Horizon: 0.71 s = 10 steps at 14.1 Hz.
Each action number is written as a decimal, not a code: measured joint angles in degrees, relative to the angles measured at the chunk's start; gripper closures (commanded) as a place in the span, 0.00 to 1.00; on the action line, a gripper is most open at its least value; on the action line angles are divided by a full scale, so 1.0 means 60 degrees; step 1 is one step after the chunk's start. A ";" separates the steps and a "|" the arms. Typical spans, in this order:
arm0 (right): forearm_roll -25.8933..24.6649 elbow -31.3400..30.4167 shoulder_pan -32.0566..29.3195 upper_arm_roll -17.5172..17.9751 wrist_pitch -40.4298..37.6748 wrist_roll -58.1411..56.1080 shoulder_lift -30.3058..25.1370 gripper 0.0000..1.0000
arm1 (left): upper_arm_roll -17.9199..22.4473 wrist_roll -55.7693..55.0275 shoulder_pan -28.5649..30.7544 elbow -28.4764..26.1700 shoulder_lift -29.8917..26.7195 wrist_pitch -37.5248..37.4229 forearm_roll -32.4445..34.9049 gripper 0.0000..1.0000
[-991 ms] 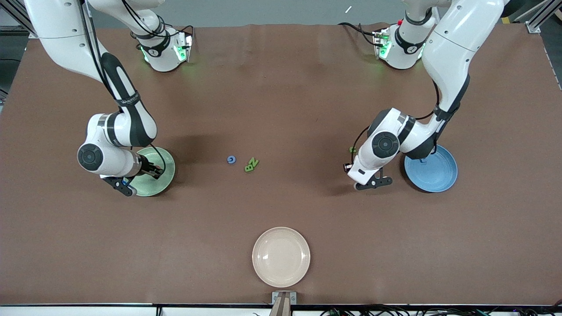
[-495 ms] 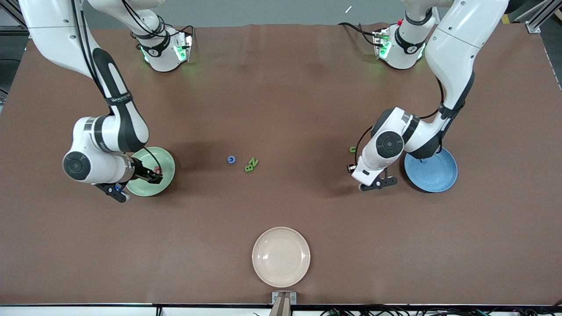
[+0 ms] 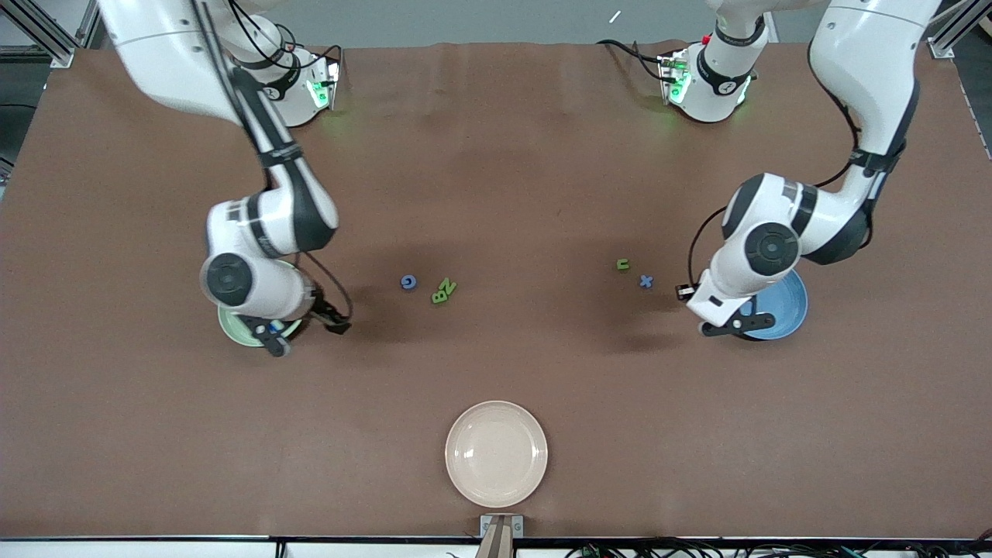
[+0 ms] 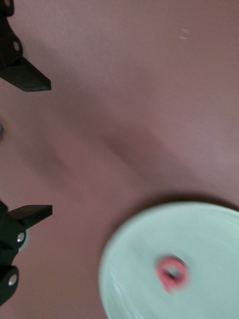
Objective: Sort upper and lower case letters into plates
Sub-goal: 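Place the green u in the blue plate while the right gripper reaches G, then grasp the blue G with the right gripper while the left gripper reaches x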
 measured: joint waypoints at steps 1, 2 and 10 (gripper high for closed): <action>-0.0001 -0.0018 0.0372 -0.0003 0.0447 0.0745 0.0275 0.00 | -0.0153 0.0432 0.0458 -0.0211 -0.0079 0.0029 0.0001 0.76; -0.0001 -0.0029 0.0653 -0.0008 0.0826 0.1376 0.0543 0.00 | -0.0348 0.0878 0.0973 -0.0374 -0.0115 0.0067 0.0017 0.76; -0.0039 0.0000 0.1569 -0.0063 0.1107 0.4452 0.0584 0.00 | -0.0656 0.2399 0.3215 -0.1308 0.0048 0.1398 0.1650 0.76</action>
